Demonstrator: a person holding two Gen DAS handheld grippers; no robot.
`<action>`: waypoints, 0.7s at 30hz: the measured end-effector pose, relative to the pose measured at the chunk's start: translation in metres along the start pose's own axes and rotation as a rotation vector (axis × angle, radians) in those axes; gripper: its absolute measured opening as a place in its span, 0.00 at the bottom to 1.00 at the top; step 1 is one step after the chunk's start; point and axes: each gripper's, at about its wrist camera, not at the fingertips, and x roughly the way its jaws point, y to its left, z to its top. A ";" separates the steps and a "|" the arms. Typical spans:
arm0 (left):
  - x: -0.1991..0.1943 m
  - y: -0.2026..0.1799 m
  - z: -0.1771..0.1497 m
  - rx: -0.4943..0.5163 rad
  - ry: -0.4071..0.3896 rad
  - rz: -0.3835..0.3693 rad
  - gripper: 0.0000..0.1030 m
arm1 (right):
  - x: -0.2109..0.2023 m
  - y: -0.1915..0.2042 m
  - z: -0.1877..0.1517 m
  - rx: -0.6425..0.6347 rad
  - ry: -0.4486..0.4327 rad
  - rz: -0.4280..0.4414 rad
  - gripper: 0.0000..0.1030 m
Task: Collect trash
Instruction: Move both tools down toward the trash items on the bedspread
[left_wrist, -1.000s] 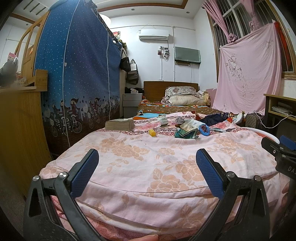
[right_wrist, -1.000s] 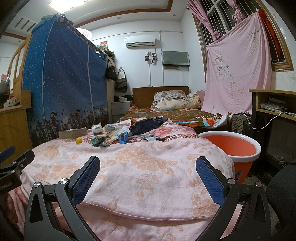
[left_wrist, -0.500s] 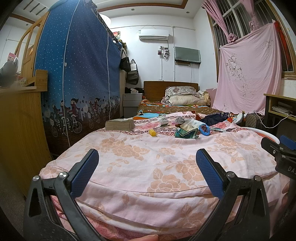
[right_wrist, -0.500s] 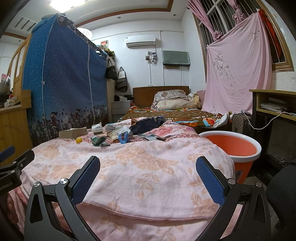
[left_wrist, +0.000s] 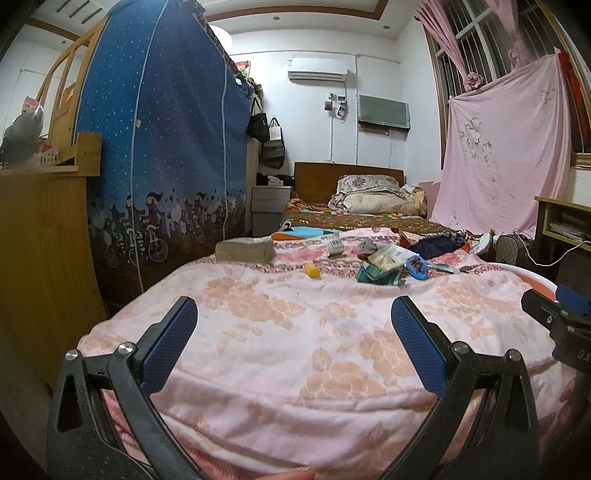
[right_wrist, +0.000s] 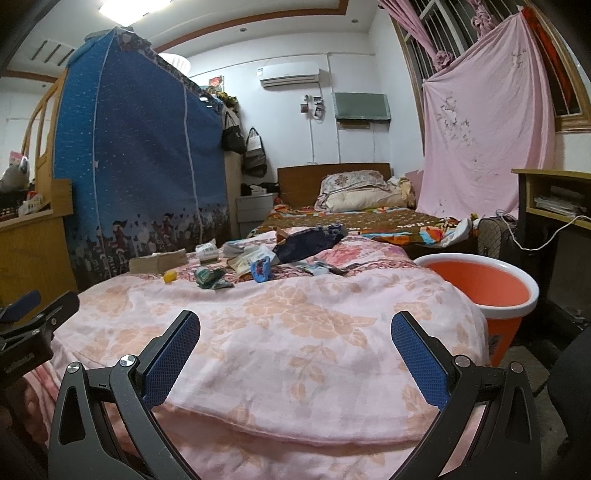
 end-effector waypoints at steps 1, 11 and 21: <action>0.002 0.000 0.002 0.007 -0.002 -0.003 0.89 | 0.003 0.001 0.002 -0.005 0.002 0.010 1.00; 0.030 -0.005 0.046 0.062 -0.114 -0.013 0.89 | 0.024 0.010 0.056 -0.091 -0.083 0.083 1.00; 0.066 -0.014 0.090 0.122 -0.228 -0.030 0.89 | 0.069 0.014 0.112 -0.170 -0.247 0.112 1.00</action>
